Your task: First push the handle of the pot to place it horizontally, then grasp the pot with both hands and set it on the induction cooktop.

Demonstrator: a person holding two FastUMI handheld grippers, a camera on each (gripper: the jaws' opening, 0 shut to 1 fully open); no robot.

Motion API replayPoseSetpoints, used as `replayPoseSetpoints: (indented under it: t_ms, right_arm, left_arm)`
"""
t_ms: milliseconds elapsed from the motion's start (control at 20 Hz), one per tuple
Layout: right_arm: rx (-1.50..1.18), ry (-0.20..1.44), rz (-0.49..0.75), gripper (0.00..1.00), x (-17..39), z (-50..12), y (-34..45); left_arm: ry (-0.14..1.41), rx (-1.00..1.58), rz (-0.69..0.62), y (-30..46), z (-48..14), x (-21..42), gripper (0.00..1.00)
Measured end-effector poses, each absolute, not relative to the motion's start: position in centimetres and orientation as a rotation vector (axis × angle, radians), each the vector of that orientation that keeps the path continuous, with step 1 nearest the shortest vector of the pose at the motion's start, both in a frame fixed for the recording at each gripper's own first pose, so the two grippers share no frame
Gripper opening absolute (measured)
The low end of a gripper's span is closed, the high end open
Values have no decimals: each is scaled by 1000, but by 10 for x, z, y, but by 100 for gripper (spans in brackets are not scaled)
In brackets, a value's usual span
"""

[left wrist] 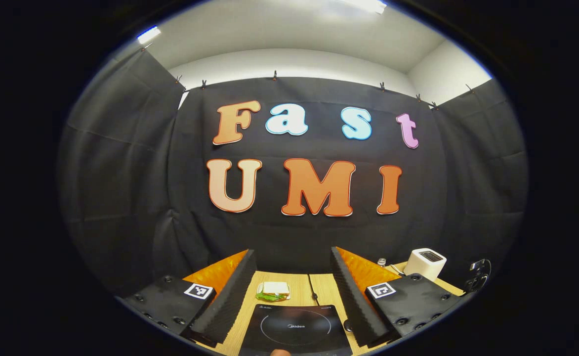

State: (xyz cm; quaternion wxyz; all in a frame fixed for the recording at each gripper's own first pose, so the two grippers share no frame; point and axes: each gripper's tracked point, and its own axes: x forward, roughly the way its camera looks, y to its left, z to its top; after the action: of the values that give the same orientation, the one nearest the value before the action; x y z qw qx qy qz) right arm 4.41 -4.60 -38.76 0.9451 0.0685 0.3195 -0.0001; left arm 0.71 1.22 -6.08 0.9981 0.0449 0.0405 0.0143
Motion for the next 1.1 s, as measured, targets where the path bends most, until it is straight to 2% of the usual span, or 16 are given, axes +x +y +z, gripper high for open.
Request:
replayPoseSetpoints:
  t_ms: [450, 700, 1100]
  right_arm:
    - [177, 650, 9, 0, 52, -389, -49]
    - [126, 663, -48, 0, 57, -398, -65]
    - [160, 641, -66, 0, 58, -387, -75]
  left_arm:
    - [55, 105, 13, -1, -51, 2, 98]
    - [54, 114, 8, -7, -53, -2, 98]
    - [83, 105, -3, -18, -68, 0, 98]
